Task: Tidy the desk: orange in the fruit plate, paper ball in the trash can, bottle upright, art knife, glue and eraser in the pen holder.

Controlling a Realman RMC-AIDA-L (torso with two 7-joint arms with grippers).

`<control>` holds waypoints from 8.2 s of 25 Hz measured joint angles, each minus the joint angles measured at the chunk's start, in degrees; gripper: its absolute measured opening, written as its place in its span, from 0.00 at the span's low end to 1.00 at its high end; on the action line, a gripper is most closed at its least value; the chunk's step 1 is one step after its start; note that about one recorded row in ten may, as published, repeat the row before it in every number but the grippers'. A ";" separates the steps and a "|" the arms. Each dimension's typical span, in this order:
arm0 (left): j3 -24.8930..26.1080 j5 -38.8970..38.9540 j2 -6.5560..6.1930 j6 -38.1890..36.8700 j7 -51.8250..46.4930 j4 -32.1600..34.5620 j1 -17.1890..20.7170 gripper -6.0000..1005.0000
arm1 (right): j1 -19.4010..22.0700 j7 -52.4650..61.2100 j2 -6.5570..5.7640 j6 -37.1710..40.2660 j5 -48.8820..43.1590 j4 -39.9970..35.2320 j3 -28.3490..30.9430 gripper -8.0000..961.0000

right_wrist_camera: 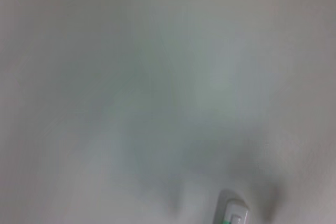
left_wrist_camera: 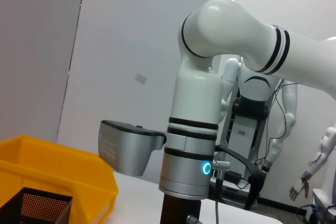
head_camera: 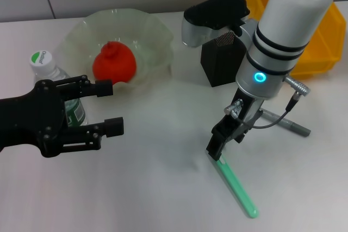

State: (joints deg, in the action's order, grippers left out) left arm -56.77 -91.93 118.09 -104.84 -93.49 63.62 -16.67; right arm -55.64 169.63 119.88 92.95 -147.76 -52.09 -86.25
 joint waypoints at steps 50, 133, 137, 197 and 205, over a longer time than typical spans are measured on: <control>0.79 -0.10 0.03 -0.01 1.31 -2.38 0.04 0.78 | -2.63 0.00 0.00 -3.04 0.98 5.88 -6.63 0.72; 0.87 -0.10 0.03 -0.63 1.47 -3.06 0.60 0.78 | -2.01 -0.21 0.00 -4.05 6.16 7.17 -8.14 0.27; 0.88 -0.10 0.03 -0.67 1.47 -3.06 0.60 0.78 | -1.83 -0.20 0.00 -4.44 6.19 7.55 -8.04 0.32; 1.37 0.00 0.03 -0.94 1.56 -4.22 0.76 0.78 | -0.14 -0.18 0.01 -5.05 6.16 3.92 -11.12 0.20; 1.67 0.13 0.03 -1.16 1.56 -4.49 0.76 0.78 | 3.83 -0.58 -0.45 -3.90 5.98 -3.40 -10.46 0.20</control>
State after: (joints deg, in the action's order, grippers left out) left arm -55.10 -91.79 118.12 -106.00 -91.93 59.13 -15.91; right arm -51.81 169.05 119.43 89.05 -141.79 -55.49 -96.71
